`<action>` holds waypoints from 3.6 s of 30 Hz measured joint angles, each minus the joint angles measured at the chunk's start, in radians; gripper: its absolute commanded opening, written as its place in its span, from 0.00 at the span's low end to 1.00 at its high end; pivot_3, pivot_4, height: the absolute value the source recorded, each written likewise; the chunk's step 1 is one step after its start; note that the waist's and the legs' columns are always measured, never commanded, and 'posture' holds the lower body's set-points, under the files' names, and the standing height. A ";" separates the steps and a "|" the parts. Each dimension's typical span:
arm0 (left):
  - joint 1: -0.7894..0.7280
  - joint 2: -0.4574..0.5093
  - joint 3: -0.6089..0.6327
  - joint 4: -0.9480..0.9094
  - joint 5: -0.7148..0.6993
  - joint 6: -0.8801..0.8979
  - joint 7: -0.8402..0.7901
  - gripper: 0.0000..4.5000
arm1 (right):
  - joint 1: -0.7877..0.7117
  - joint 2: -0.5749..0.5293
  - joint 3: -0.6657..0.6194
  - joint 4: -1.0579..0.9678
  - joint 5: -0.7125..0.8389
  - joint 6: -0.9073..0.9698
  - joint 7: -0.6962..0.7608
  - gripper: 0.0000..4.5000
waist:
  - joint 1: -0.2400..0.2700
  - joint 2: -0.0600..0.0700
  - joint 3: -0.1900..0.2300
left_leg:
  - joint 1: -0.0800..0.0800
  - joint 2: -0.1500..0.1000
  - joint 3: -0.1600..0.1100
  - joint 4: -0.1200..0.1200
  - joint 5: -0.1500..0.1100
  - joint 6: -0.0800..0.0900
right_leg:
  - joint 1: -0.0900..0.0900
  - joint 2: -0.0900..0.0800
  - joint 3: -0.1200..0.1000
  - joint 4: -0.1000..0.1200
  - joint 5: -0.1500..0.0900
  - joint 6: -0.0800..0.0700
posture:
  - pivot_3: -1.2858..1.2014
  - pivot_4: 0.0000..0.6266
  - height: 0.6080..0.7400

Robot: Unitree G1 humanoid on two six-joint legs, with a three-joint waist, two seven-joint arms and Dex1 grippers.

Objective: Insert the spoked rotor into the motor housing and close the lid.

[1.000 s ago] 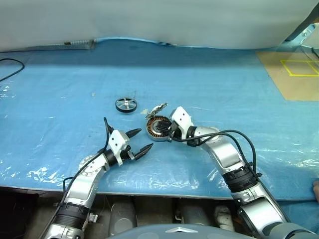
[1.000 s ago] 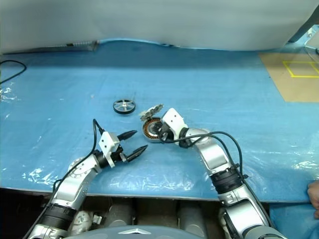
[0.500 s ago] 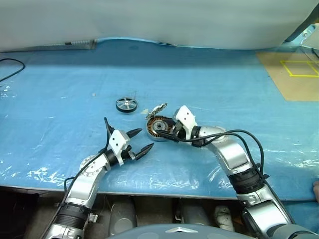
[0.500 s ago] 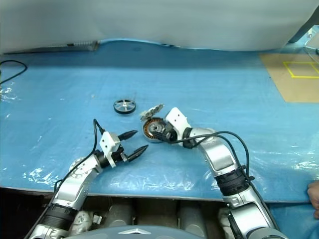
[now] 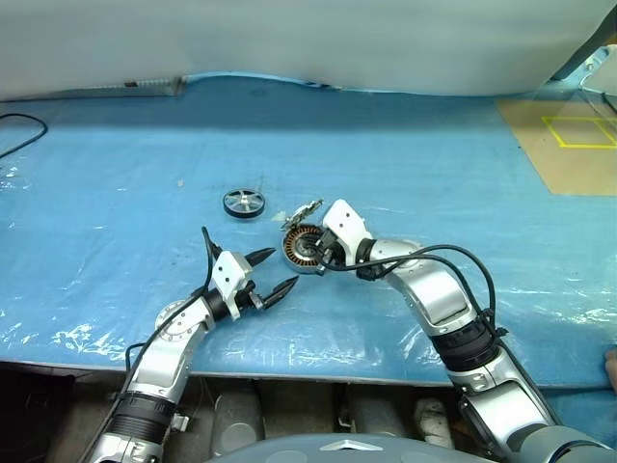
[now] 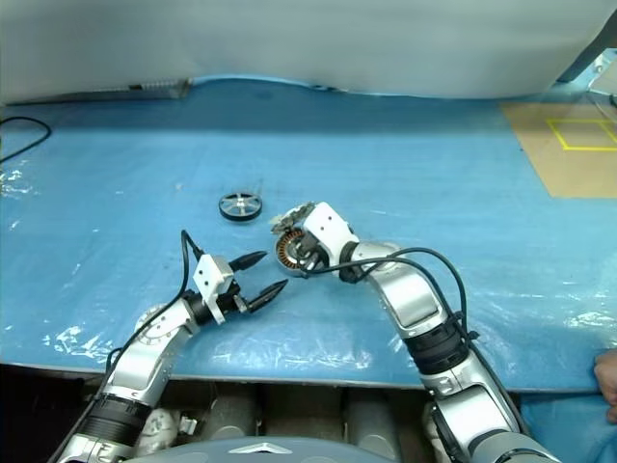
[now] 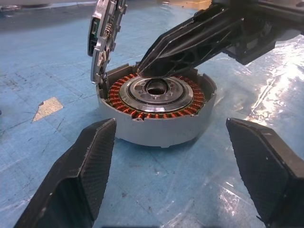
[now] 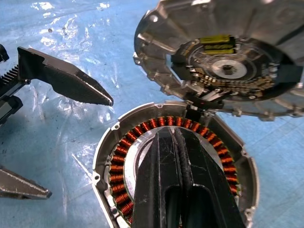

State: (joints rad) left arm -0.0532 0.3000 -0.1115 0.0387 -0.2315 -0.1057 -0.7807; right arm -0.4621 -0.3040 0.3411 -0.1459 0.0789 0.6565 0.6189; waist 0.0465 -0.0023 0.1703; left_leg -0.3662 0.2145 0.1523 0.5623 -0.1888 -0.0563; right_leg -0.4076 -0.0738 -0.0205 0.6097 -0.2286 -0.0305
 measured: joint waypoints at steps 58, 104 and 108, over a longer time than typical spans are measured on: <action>-0.778 0.226 0.133 0.796 0.017 0.218 -0.162 0.59 | 0.229 -0.082 -0.173 -0.009 0.158 -0.246 0.152 0.00 | 0.026 0.000 0.000 | -0.002 -0.002 -0.003 0.008 0.000 0.000 | -0.001 -0.001 0.000 0.009 0.000 0.000 | 0.52 0.24 1.00; -1.016 0.144 -0.017 1.160 0.362 0.127 -0.176 0.33 | 0.206 -0.039 -0.161 0.017 0.121 -0.260 0.087 0.00 | 0.047 0.000 0.000 | 0.002 -0.003 -0.004 0.002 0.000 0.000 | 0.003 -0.002 -0.001 0.003 0.000 0.000 | 0.52 0.24 1.00; -1.019 0.148 -0.017 1.160 0.368 0.127 -0.170 0.30 | 0.206 -0.036 -0.161 0.017 0.121 -0.261 0.083 0.00 | 0.048 0.002 -0.002 | 0.005 -0.004 -0.004 0.001 0.000 0.000 | 0.006 -0.003 0.000 0.003 0.000 0.000 | 0.52 0.24 1.00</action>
State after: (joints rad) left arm -1.0726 0.4476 -0.1280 1.1989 0.1366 0.0215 -0.9510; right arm -0.2562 -0.3404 0.1805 -0.1289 0.1996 0.3955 0.7017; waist 0.0948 -0.0002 0.1688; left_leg -0.3610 0.2107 0.1486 0.5637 -0.1886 -0.0566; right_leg -0.4015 -0.0766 -0.0208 0.6123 -0.2287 -0.0304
